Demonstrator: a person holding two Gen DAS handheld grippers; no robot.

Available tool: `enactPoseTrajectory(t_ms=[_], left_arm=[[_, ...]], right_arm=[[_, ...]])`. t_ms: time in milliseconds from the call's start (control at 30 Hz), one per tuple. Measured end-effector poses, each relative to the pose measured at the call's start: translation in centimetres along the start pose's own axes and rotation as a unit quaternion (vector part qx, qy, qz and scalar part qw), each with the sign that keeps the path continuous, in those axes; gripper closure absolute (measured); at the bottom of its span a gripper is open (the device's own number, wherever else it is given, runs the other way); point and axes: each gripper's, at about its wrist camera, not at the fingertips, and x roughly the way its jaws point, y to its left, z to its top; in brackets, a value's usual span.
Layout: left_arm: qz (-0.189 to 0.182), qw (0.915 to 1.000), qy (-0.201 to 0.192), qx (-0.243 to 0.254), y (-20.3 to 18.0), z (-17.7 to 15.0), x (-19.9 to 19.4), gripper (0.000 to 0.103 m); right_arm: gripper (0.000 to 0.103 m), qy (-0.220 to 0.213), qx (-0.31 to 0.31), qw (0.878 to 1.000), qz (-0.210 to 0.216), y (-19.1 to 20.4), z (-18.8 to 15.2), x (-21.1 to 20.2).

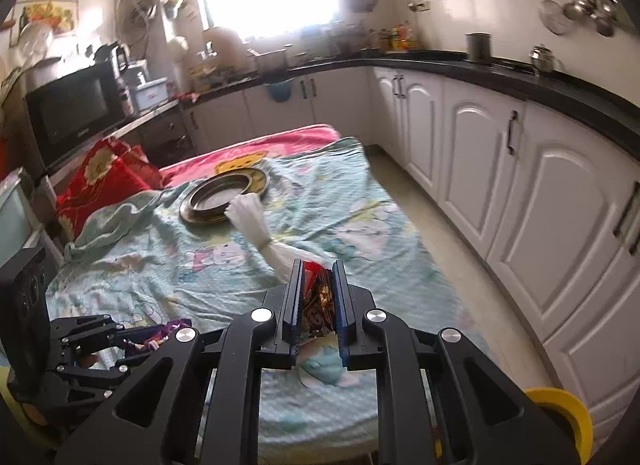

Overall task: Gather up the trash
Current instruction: 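Grasp the brown candy wrapper with the right tool while the left tool grasps the purple wrapper, then carry the brown and purple wrappers in both tools over the bin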

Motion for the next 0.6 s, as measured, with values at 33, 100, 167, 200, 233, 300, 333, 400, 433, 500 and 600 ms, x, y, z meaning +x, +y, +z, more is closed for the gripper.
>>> enactPoseTrajectory(t_ms=[33,100,167,200,233,300,333,400,433,500,600], left_arm=[[-0.003,1.0,-0.001,0.004,-0.5,0.2,0.0,0.077],[-0.008,0.9999,-0.003,0.011,-1.3,0.5,0.1,0.078],[-0.013,0.9997,-0.003,0.02,-2.2,0.7,0.3,0.077],[-0.016,0.9996,-0.004,0.024,-2.7,0.9,0.3,0.077],[-0.021,0.9995,-0.003,0.026,-3.0,1.0,0.5,0.077],[-0.028,0.9992,-0.001,0.029,-3.7,1.1,0.6,0.077],[-0.03,0.999,-0.001,0.033,-4.2,1.2,0.8,0.077],[-0.036,0.9985,0.0,0.041,-5.1,1.3,1.0,0.077],[-0.039,0.9983,0.0,0.044,-5.6,1.4,1.1,0.077],[-0.044,0.9978,-0.001,0.049,-6.2,1.4,1.1,0.077],[-0.057,0.9965,-0.003,0.061,-7.6,1.7,1.3,0.077]], right_arm=[[0.089,-0.002,0.006,1.0,-0.003,-0.5,-0.2,-0.5],[0.089,-0.006,0.016,1.0,-0.011,-1.4,-0.6,-1.5],[0.089,-0.012,0.026,0.999,-0.016,-2.2,-0.8,-2.5],[0.089,-0.017,0.031,0.999,-0.021,-2.8,-1.0,-3.2],[0.089,-0.02,0.034,0.999,-0.025,-3.1,-1.1,-3.6],[0.089,-0.026,0.039,0.998,-0.033,-3.8,-1.3,-4.6],[0.089,-0.029,0.041,0.998,-0.037,-4.1,-1.5,-5.1],[0.089,-0.034,0.044,0.997,-0.046,-4.6,-1.7,-5.9],[0.089,-0.038,0.046,0.997,-0.05,-4.9,-2.0,-6.5],[0.089,-0.043,0.052,0.996,-0.057,-5.4,-2.5,-7.4],[0.089,-0.048,0.058,0.995,-0.071,-6.3,-3.3,-8.6]])
